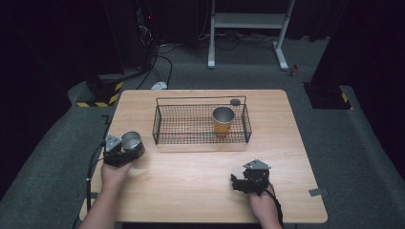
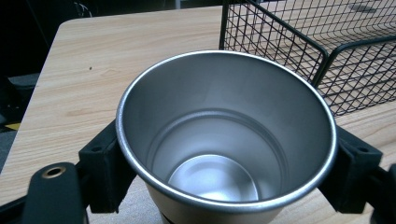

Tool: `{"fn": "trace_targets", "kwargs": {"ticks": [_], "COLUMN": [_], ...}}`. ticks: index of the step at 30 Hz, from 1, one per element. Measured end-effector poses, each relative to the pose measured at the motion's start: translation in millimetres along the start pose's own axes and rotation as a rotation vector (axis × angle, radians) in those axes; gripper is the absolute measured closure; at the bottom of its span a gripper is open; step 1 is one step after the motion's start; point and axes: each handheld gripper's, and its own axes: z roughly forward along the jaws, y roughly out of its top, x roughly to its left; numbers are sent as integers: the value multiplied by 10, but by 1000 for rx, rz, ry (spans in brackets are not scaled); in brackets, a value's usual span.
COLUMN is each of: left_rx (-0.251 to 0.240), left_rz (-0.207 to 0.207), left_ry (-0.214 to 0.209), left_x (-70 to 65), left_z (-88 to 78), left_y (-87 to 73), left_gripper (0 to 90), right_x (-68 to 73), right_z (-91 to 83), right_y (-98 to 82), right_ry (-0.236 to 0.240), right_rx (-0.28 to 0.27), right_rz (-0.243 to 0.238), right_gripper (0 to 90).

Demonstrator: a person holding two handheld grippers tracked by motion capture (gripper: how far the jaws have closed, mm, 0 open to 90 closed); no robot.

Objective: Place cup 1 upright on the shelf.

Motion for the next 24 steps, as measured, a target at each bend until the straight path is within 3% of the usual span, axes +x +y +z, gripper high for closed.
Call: {"fn": "trace_targets", "kwargs": {"ticks": [6,24], "left_rx": [-2,-30], "left_rz": [17,11], "left_ry": [3,-29], "left_x": [-36,-127], "left_z": [-19,-157], "left_y": [0,50], "left_gripper": [186,186], "right_x": [0,0], "right_z": [0,0], "right_y": [0,0], "right_ry": [0,1], "right_rx": [0,-1], "right_rz": [0,-2], "right_gripper": [101,101]}}
